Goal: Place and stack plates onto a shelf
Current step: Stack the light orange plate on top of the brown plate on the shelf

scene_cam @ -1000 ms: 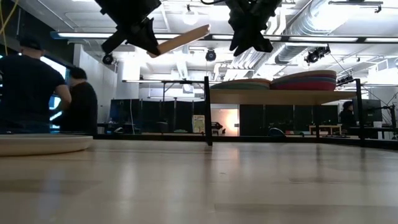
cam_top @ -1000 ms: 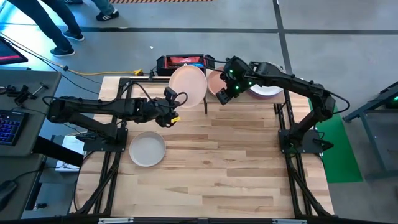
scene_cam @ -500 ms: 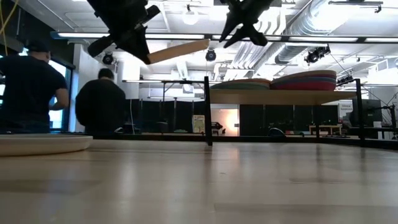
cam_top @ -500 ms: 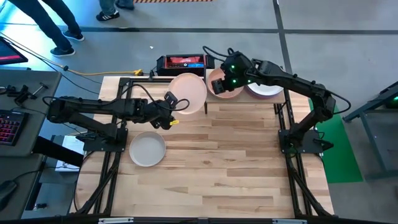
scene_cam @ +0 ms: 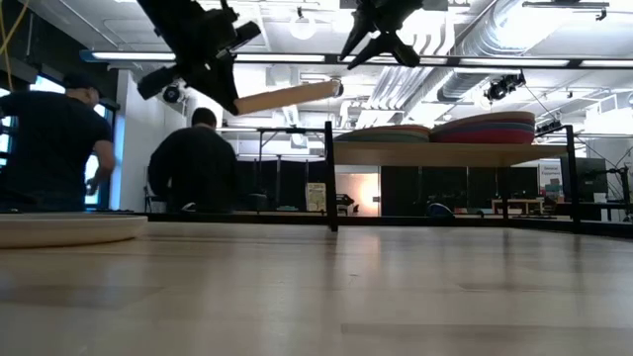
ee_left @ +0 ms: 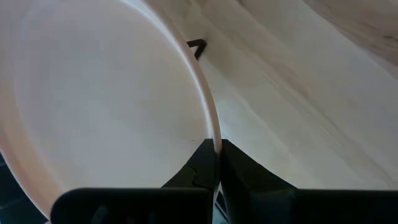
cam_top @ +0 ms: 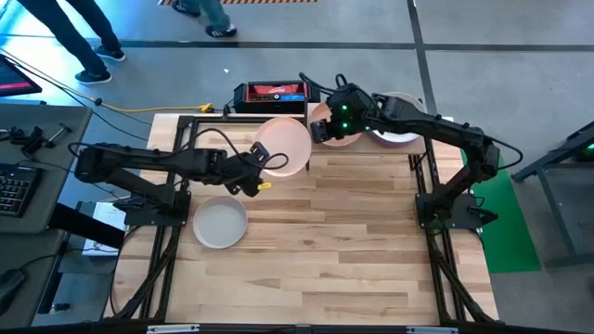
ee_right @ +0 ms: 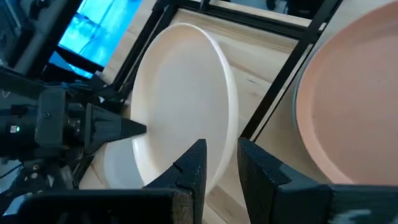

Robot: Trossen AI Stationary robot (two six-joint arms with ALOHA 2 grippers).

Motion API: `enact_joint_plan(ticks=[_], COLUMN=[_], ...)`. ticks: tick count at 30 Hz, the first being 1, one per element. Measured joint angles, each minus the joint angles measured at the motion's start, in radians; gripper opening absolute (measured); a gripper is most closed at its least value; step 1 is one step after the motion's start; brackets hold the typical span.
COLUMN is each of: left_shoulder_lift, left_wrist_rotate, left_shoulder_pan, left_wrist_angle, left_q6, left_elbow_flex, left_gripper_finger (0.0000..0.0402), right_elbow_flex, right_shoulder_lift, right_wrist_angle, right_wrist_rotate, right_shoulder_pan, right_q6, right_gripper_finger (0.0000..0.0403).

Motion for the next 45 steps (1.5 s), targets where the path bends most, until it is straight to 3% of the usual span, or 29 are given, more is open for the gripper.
enact_joint_plan(ticks=[11, 39, 45], left_shoulder_lift=[0.039, 0.038, 0.038], left_wrist_rotate=[-0.038, -0.076, -0.08], left_shoulder_pan=[0.0, -0.017, -0.017], left_wrist_angle=[0.026, 0.05, 0.048], left_q6=[-0.009, -0.026, -0.026], left_elbow_flex=[0.0, 0.0, 0.0], left_gripper_finger=[0.0001, 0.0001, 0.0001], right_elbow_flex=[0.0, 0.0, 0.0], right_shoulder_lift=[0.021, 0.122, 0.122], right_wrist_angle=[-0.009, 0.014, 0.012], right_wrist_rotate=[0.086, 0.067, 0.055], right_shoulder_pan=[0.024, 0.049, 0.048], right_q6=[0.0, -0.001, -0.001], right_gripper_finger=[0.0071, 0.007, 0.0013])
